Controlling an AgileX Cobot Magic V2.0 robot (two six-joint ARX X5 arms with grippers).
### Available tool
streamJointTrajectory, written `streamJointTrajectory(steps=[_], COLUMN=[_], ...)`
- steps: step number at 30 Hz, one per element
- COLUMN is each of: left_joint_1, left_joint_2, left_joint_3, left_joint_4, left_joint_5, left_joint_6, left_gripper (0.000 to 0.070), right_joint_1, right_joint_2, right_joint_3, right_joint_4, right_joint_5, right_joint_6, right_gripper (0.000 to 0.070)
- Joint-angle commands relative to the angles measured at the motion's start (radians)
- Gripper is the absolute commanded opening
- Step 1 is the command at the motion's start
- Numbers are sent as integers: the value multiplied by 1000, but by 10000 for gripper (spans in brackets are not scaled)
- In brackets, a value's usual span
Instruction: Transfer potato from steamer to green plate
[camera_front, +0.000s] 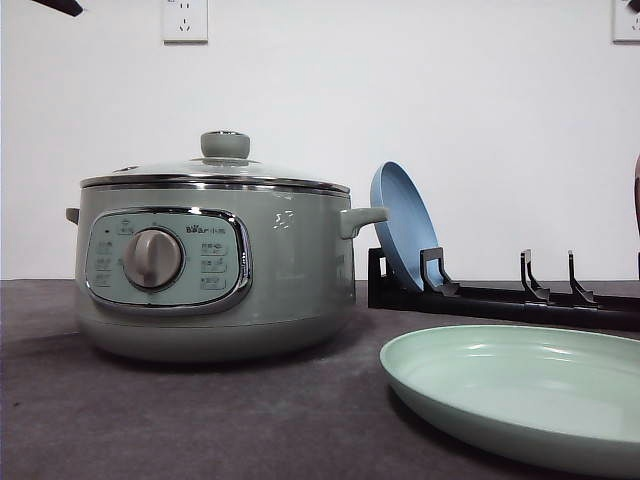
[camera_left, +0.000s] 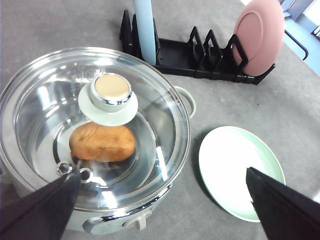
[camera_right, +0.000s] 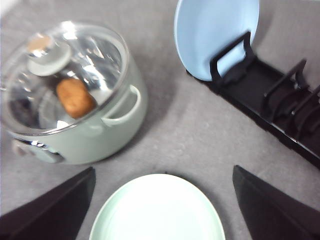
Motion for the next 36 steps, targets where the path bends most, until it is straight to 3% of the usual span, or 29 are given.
streamJointTrajectory(steps=[1,13,17,32,36], left_joint_1=[-7,-9,-13,-108,-141], left_joint_2=[15,69,106,431,529], left_joint_3=[22,26,61,452,549], left_joint_4=[8,6,-3,-241,-279], left_joint_5=[9,4,-54,-311,-330], left_joint_6=[11,-30,-43,-45,-43], left_gripper=[676,676,676,675,674], right_joint_1=[-7,-15,-14,-14,-14], right_joint_2=[-18,-165,-183,-181,-181], right_joint_3=[-18,-88,-88,-88,-88], right_joint_4=[-8,-84,-69,-52,-52], right_joint_5=[-20,-75,-79,-78,-78], right_joint_6=[-32,20,31,46,46], right_gripper=[552,562,562,561,561])
